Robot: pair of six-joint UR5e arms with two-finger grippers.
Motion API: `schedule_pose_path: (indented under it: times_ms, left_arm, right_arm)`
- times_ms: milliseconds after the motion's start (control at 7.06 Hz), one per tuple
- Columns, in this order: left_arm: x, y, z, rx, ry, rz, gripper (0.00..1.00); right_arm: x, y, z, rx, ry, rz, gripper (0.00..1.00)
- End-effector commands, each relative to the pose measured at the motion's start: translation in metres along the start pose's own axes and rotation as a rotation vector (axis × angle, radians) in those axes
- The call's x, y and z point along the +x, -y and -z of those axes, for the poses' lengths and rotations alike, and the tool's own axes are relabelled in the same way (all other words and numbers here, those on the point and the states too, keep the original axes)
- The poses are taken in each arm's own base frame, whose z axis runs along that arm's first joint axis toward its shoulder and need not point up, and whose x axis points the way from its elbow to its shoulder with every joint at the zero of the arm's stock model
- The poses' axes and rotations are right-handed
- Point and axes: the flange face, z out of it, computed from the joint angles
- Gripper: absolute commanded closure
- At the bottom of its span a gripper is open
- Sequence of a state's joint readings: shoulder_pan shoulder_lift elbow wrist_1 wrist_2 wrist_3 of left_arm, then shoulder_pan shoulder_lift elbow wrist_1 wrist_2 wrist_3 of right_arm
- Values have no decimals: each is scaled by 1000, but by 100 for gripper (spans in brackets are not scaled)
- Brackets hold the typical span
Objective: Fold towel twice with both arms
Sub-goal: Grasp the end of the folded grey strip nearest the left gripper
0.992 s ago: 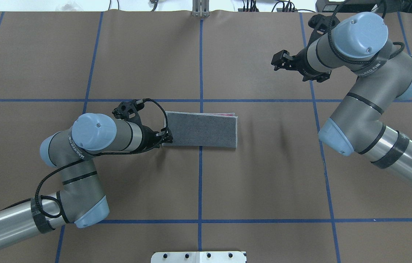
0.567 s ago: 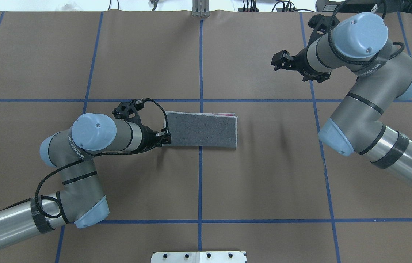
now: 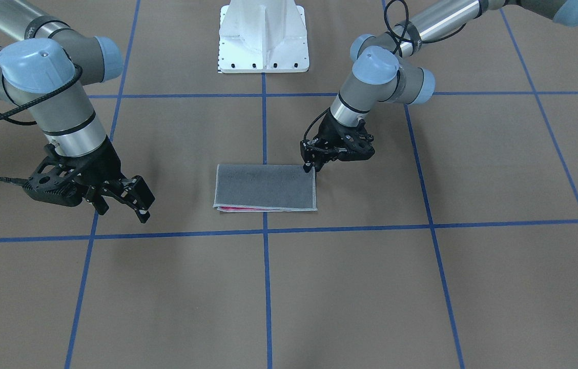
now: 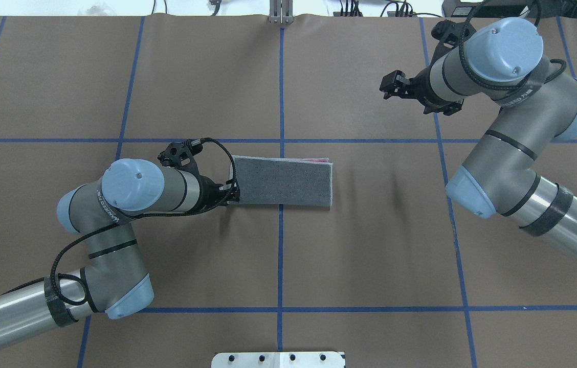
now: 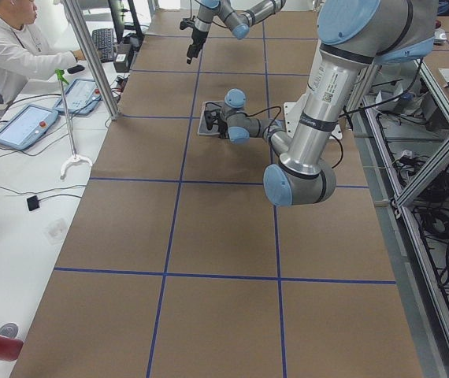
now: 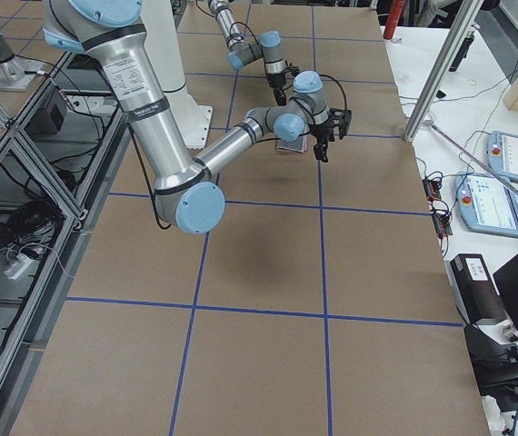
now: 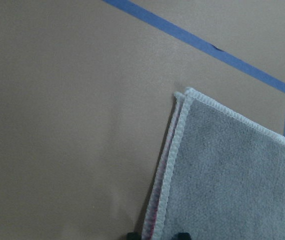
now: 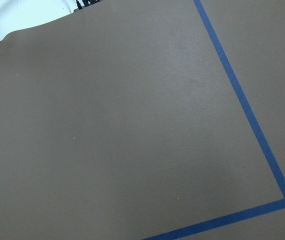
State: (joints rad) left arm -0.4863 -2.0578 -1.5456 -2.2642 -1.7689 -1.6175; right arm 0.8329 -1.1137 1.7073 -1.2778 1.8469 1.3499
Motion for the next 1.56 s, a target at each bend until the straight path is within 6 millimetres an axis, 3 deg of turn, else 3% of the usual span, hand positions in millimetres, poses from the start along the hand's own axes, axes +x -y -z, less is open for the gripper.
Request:
schedule_pose_path:
  times_ms: [0,142,283,567,709,1134,1417]
  left_arm:
    - [0,0,0,0,0,-1,68]
    - [-1,0,0,0,2,-3,78]
    - [-1,0,0,0,2,-5,80]
    - [0,2,2,3,-2,-4,100]
    - [-3,6,7,7,-4,-5,100]
    - [-39,20,45,33,-5,4,100]
    - [-32,13,41,33,-5,4,100]
  right_arm:
    - [0,0,0,0,0,0,1]
    - [0,0,0,0,0,0,1]
    - [0,0,0,0,0,0,1]
    - [0,0,0,0,0,0,1]
    - [1,0,0,0,-1,0,1]
    - [6,-1,-2,-3,-7,-2,1]
    - [6,-1,-1,-3,-5,-3,1]
